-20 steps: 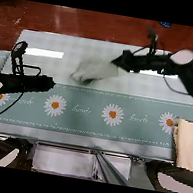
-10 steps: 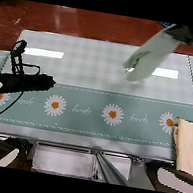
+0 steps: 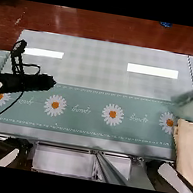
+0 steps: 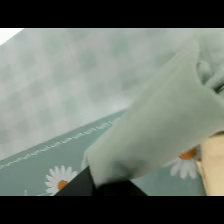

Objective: Fold the shirts.

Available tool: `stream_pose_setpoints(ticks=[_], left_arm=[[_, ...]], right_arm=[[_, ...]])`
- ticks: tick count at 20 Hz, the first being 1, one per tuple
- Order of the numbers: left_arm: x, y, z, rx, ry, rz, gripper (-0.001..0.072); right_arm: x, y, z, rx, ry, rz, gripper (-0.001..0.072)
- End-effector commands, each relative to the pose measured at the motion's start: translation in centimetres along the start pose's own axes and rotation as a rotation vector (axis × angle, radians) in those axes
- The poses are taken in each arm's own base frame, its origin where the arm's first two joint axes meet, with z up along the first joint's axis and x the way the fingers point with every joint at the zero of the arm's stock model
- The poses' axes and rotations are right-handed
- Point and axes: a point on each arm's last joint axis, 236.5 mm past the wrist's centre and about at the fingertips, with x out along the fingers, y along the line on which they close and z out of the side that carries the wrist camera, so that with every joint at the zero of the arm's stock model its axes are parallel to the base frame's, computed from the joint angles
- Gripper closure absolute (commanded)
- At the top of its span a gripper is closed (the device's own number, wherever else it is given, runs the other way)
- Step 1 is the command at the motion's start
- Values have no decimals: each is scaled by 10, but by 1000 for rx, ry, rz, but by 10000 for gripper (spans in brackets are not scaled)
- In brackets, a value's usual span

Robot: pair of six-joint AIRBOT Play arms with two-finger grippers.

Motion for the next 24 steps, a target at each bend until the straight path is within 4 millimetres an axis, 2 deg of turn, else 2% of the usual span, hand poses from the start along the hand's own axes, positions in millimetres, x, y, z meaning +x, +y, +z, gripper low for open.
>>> stream_pose_setpoints(ticks=[1,4,7,8,9,10,11,12,14,15,16,17,18,19,21,23,24], left_arm=[[0,-2,9,0,-40,-6,686],[-1,-3,23,0,-97,-13,685],[-2,-4,28,0,-120,-16,685],[-2,-4,28,0,-120,-17,685],[-2,-4,28,0,-120,-16,685],[-2,-4,31,0,-130,-17,682],[-3,-5,36,0,-154,-20,659],[-5,-6,47,0,-200,-26,622],[-12,-11,73,5,-298,-39,616],[-16,-13,84,11,-308,-37,656],[-20,-17,97,33,-307,-33,686],[-22,-25,113,65,-310,-35,687],[-23,-37,131,108,-304,-41,687],[-23,-52,146,151,-281,-53,687],[-18,-86,167,250,-200,-80,687],[-6,-103,169,285,-93,-93,687],[4,-97,163,291,-33,-73,687]], right_arm=[[-18,-92,-56,209,39,-266,691],[-34,-164,-127,407,82,-533,690],[-44,-201,-194,561,133,-749,682],[-41,-209,-212,615,164,-799,538],[-29,-211,-226,624,215,-795,303],[-13,-210,-234,609,267,-759,296],[2,-208,-229,589,268,-707,296],[10,-209,-217,561,242,-672,296],[22,-201,-185,525,160,-584,333],[29,-187,-157,505,93,-485,487],[42,-156,-122,447,40,-305,695],[54,-102,-77,362,-20,-44,690],[58,-43,-40,279,-55,188,691],[60,6,-17,173,-66,316,691],[83,81,-1,-95,-67,329,691],[120,138,-12,-337,-57,266,690],[141,155,-24,-419,-40,225,690]])
